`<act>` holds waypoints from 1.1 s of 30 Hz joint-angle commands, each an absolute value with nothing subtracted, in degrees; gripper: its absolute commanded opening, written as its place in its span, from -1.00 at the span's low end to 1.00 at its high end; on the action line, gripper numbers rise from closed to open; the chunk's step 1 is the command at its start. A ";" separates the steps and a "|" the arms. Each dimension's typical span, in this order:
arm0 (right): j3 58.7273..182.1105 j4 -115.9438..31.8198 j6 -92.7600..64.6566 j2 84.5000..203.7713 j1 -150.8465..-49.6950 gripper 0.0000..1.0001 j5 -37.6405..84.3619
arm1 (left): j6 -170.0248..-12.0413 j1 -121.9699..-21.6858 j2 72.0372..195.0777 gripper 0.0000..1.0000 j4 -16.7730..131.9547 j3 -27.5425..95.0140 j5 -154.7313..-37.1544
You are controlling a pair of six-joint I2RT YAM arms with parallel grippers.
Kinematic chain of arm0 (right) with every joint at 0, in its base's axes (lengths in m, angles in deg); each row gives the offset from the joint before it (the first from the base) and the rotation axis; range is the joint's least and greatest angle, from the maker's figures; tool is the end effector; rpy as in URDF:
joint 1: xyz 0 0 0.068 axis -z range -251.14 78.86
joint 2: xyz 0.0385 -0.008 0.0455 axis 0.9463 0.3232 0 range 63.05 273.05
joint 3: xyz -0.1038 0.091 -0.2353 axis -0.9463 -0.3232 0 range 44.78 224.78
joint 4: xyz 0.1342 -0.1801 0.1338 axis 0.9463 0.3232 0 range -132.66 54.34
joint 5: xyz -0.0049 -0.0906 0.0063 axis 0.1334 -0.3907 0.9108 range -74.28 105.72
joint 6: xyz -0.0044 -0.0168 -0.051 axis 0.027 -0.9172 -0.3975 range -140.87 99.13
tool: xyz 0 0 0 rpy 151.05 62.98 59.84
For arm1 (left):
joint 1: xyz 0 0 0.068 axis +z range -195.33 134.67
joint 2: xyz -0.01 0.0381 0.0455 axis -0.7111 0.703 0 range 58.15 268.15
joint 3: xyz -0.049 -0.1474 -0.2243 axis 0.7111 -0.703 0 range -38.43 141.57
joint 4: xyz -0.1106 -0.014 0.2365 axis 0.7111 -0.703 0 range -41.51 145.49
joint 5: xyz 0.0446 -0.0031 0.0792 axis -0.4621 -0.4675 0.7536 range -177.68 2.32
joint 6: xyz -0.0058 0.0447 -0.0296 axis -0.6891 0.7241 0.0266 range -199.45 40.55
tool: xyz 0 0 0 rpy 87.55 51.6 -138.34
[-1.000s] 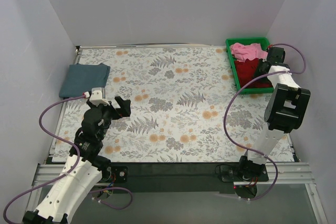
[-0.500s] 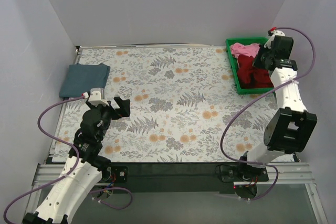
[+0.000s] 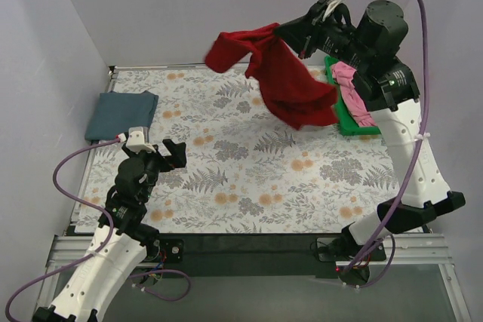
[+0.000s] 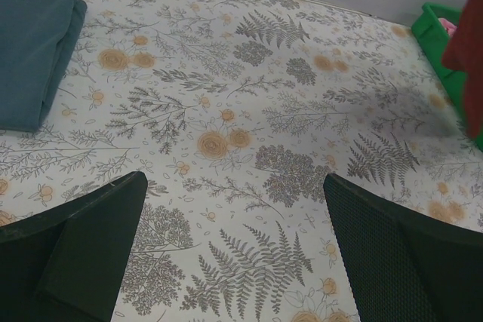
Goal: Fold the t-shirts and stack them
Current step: Move the tshirt to the center of the board
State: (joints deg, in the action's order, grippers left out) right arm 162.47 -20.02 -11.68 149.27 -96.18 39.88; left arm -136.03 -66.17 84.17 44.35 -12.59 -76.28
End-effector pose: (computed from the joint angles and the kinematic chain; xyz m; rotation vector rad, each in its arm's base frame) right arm 0.2525 0.1339 0.5724 -0.5525 1.3709 0.7858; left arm 0.1284 -0.0413 0.2672 -0.7036 1.6949 -0.7952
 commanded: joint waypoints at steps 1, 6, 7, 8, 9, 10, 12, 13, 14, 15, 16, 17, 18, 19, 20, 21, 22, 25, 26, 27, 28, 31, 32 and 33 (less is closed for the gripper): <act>159.52 -28.49 -7.69 145.87 -96.81 -0.97 46.39 | -135.79 -66.42 83.11 0.96 44.41 -12.95 -75.11; 142.73 -30.62 -10.23 140.32 -96.81 -0.97 40.35 | -135.88 -66.42 83.20 0.96 44.41 -13.03 -74.85; 139.21 -30.79 -10.58 138.57 -96.81 -0.97 39.11 | -135.88 -66.42 83.29 0.96 44.41 -13.21 -74.94; 131.44 -30.79 -10.76 137.77 -96.81 -0.97 37.88 | -135.97 -66.42 83.46 0.96 44.41 -13.12 -75.02; 127.53 -30.88 -10.85 136.98 -96.81 -0.97 34.91 | -135.97 -66.34 83.55 0.96 44.50 -13.21 -75.29; 123.92 -30.88 -10.15 135.58 -96.81 -0.97 33.05 | -135.97 -66.42 83.73 0.96 44.41 -13.21 -75.38; 112.62 -30.36 -10.32 134.17 -96.72 -0.96 27.71 | -135.97 -66.42 84.16 0.97 44.41 -13.12 -75.38; 108.81 -29.83 -9.01 132.68 -96.20 -0.87 24.63 | -136.05 -66.34 84.34 0.96 44.41 -13.12 -75.38; 105.72 -29.22 -8.04 131.88 -95.50 -0.83 21.73 | -136.05 -66.42 84.43 0.96 44.41 -13.12 -75.38; 100.39 -27.03 -6.99 131.18 -94.71 -0.75 16.04 | -136.14 -66.42 84.69 0.96 44.33 -13.21 -75.46; 98.59 -25.36 -3.93 130.21 -92.26 -0.55 12.07 | -136.23 -66.42 84.96 0.96 44.33 -13.12 -75.46; 97.09 -23.95 -2.86 129.86 -90.85 -0.46 10.38 | -136.40 -66.42 85.31 0.96 44.15 -13.12 -75.38; 95.08 -21.50 -2.24 129.59 -89.70 -0.37 8.27 | -137.36 -66.42 86.18 0.96 44.15 -13.03 -75.38; 94.80 -20.78 -2.84 128.98 -89.08 -0.17 7.55 | -137.81 -66.34 86.97 0.97 43.89 -12.95 -75.46; 94.79 -20.16 -3.98 128.71 -89.16 -0.11 7.81 | -138.25 -66.33 87.68 0.96 43.71 -12.68 -75.55; 94.88 -20.07 -6.95 128.36 -89.25 -0.05 11.73 | -139.91 -66.33 88.47 0.96 43.45 -12.16 -75.64; 95.06 -20.33 -8.63 127.84 -89.95 0.04 14.37 | -140.79 -66.42 90.39 0.96 42.84 -11.81 -75.55; 95.50 -20.68 -12.86 128.61 -94.50 0.07 22.82 | -144.65 -66.42 94.95 0.96 40.47 -10.40 -74.85; 95.32 -20.68 -13.48 129.06 -96.09 0.07 24.67 | -146.23 -66.42 96.46 0.96 39.50 -10.05 -73.11; 94.80 -21.12 -14.44 129.67 -97.76 0.07 27.21 | -147.38 -66.34 97.69 0.96 37.75 -9.70 -72.74; 94.19 -21.30 -14.80 130.89 -101.60 0.07 27.49 | -148.87 -66.42 99.01 0.96 37.04 -9.00 -72.57; 91.03 -21.74 -16.47 133.62 -109.69 0.07 26.10 | -151.69 -66.42 104.19 0.96 34.14 -7.68 -71.07; 90.67 -21.74 -16.65 134.24 -111.90 0.08 25.57 | -152.05 -66.42 104.73 0.96 33.87 -7.67 -70.90; 90.32 -22.00 -17.08 134.86 -114.01 0.08 24.52 | -152.23 -66.42 105.17 0.96 33.43 -7.58 -70.37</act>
